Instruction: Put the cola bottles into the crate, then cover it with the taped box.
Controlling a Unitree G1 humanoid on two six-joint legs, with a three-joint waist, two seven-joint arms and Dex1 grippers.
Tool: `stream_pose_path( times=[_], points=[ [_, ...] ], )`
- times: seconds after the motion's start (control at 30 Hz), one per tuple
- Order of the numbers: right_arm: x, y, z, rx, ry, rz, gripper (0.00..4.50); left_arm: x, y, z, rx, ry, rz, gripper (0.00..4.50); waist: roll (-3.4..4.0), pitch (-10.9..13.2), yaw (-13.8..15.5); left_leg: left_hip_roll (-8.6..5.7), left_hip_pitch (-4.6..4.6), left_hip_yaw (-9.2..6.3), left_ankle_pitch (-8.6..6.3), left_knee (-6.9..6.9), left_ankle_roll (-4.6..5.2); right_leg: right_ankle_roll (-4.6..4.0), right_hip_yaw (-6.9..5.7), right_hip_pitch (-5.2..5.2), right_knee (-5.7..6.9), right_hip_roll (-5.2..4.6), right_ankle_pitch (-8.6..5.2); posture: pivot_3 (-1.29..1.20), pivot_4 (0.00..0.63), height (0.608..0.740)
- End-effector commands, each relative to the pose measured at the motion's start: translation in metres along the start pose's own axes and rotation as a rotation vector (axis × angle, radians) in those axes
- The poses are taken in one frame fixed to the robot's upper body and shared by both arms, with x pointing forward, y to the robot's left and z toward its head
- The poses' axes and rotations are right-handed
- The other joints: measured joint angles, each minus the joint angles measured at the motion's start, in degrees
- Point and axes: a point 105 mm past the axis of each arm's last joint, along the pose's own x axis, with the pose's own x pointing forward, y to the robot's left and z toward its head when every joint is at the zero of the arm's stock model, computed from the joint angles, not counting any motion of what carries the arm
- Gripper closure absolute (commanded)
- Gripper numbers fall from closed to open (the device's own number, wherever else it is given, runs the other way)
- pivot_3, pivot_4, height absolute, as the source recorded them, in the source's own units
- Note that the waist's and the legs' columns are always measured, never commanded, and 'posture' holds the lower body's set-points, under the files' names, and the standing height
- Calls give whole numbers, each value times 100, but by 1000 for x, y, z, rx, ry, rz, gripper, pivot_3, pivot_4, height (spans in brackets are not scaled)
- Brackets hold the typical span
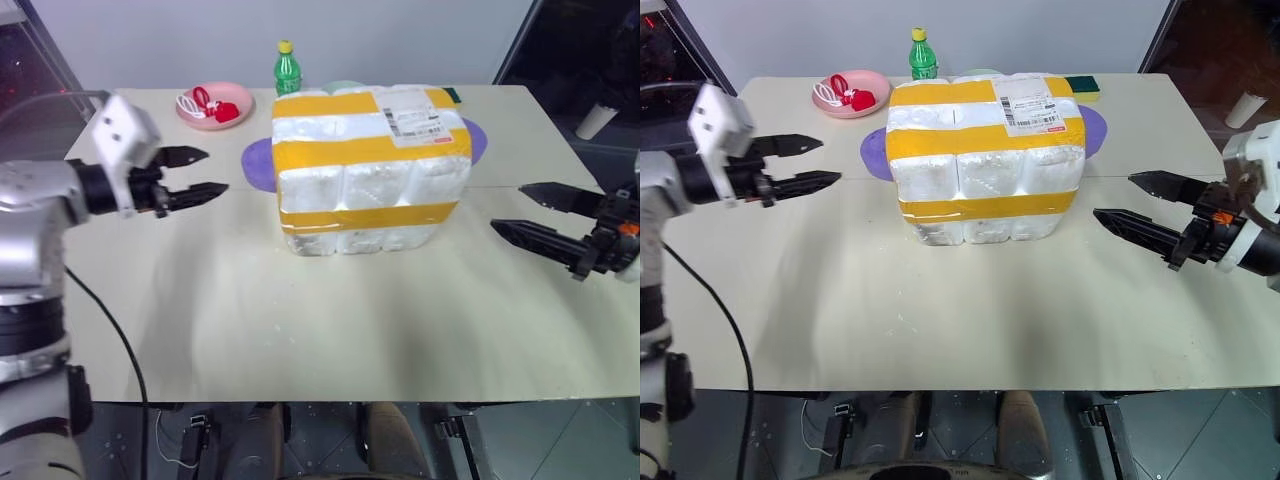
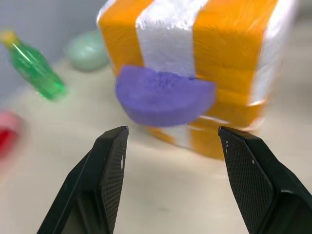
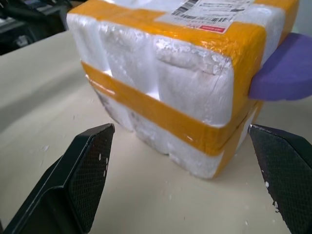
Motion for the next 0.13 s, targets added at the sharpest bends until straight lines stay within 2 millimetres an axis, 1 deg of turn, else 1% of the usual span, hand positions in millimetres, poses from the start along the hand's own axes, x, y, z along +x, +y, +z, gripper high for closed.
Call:
stream_pose_path(
  times=[0.03, 0.07, 0.13],
  points=[
    [-6, 0, 7, -57, 8, 24, 0, -13, -15, 11, -113, -21, -191, 1433, 0, 0, 11, 0, 0, 0, 0, 1, 0, -1, 0, 1, 0, 0, 0, 0, 150, 739],
    [-6, -2, 6, -58, 16, 31, 0, -15, -17, 9, -147, -1, -221, 1433, 0, 0, 12, 0, 0, 0, 0, 0, 0, -2, 0, 1, -1, 0, -1, 0, 150, 739],
    [-6, -3, 4, -58, 25, 43, 0, -14, -18, 7, -142, 16, -247, 1433, 0, 0, 15, 0, 1, 1, 0, -1, 0, -10, 0, 1, -2, 0, -6, 0, 150, 739]
  ],
)
